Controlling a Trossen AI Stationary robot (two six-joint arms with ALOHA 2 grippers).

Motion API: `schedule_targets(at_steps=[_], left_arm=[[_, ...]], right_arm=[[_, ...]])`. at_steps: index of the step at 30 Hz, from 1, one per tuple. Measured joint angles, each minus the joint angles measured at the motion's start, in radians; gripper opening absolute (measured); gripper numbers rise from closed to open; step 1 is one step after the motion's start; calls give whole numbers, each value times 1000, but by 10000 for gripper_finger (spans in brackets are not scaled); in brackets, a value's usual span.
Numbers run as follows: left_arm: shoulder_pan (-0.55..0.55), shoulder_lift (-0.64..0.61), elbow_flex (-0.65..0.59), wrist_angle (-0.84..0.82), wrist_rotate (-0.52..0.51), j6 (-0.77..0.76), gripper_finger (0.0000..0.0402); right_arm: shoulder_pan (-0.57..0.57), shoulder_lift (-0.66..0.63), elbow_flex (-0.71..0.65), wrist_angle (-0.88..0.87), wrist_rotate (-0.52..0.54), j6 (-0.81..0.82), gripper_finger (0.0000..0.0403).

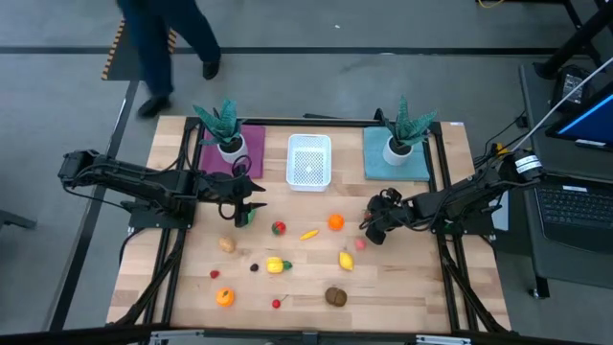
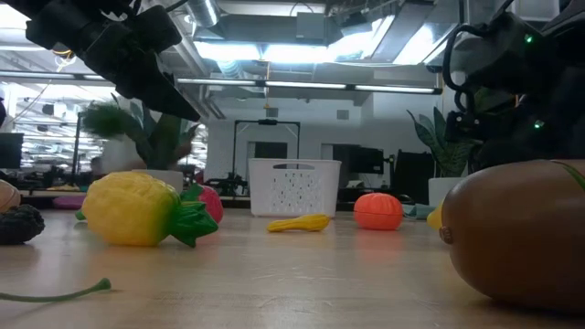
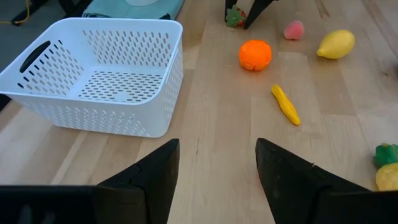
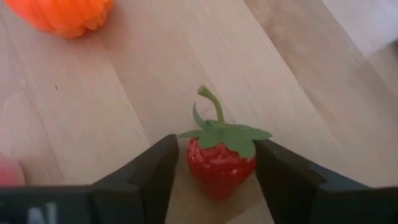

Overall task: Pick and placing Produce into tupperware
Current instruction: Put the right red strawberry into the white bin

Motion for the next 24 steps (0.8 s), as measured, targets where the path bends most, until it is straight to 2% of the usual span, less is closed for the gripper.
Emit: schedule_targets(at_steps=[8,18,24], left_arm=[[0,0,0,0,0,0,204],[0,0,0,0,0,-1,204],[0,0,0,1,0,0,204]], right_arm=[[-1,0,0,0,5,2,135],[-6,4,25,-9,8,-1,149],[-6,3,76,-4,8,-73,133]])
